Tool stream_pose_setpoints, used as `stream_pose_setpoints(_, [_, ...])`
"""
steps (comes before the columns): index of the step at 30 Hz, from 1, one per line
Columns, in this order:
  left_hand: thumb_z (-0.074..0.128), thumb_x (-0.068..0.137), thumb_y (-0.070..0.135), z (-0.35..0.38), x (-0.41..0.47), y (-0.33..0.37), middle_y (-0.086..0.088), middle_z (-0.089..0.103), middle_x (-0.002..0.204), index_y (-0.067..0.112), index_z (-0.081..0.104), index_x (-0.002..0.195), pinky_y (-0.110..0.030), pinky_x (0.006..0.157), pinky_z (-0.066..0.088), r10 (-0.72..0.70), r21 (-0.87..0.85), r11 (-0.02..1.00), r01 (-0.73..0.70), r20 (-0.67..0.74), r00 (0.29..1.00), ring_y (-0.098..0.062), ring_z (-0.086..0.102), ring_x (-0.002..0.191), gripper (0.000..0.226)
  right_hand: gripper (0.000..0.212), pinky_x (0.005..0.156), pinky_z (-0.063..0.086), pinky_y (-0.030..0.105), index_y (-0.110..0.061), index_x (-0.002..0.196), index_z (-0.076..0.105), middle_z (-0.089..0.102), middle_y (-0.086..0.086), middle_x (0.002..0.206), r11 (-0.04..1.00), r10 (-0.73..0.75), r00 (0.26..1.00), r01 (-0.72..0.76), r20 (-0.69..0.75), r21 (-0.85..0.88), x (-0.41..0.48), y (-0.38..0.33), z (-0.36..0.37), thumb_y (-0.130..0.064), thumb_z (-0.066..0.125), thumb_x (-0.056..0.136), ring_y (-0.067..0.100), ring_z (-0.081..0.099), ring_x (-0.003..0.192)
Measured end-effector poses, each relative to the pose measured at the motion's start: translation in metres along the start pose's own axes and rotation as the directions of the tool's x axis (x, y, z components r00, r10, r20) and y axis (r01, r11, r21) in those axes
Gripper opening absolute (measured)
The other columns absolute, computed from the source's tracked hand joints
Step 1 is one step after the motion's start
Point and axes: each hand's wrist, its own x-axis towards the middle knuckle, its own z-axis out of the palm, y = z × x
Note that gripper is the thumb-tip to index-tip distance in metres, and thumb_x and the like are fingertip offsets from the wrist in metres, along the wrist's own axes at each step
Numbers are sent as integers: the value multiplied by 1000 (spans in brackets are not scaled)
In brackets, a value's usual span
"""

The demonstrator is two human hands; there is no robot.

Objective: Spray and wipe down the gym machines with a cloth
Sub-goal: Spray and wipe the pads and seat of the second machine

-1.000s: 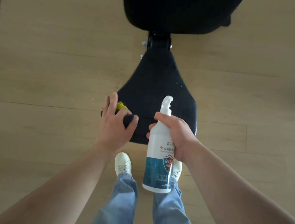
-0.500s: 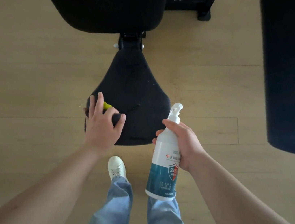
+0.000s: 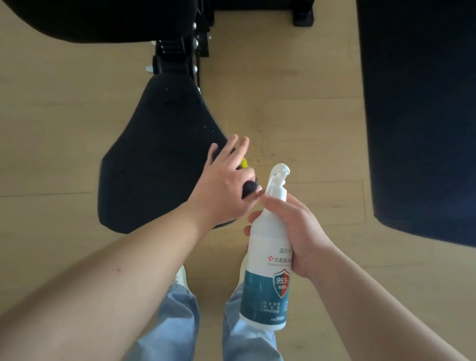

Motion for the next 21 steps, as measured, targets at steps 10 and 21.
stream_pose_setpoints(10, [57,98,47,-52,-4,-102,-18,17,169,18,62,95,-61,125,12,-41,52,998,40,21,999,-38,7,157,30,31,75,57,45,-17,124,60,73,15,91,995,-37,999,37,9,-89,9,9,23,-28,71,97,36,69,83])
stream_pose_setpoints(21, [54,98,44,-37,-134,-92,-23,15,167,22,64,97,-54,119,29,-491,31,864,502,-163,855,-41,12,156,25,29,83,59,50,-21,127,61,74,17,93,983,8,990,18,139,-184,21,15,112,-26,69,99,36,71,83])
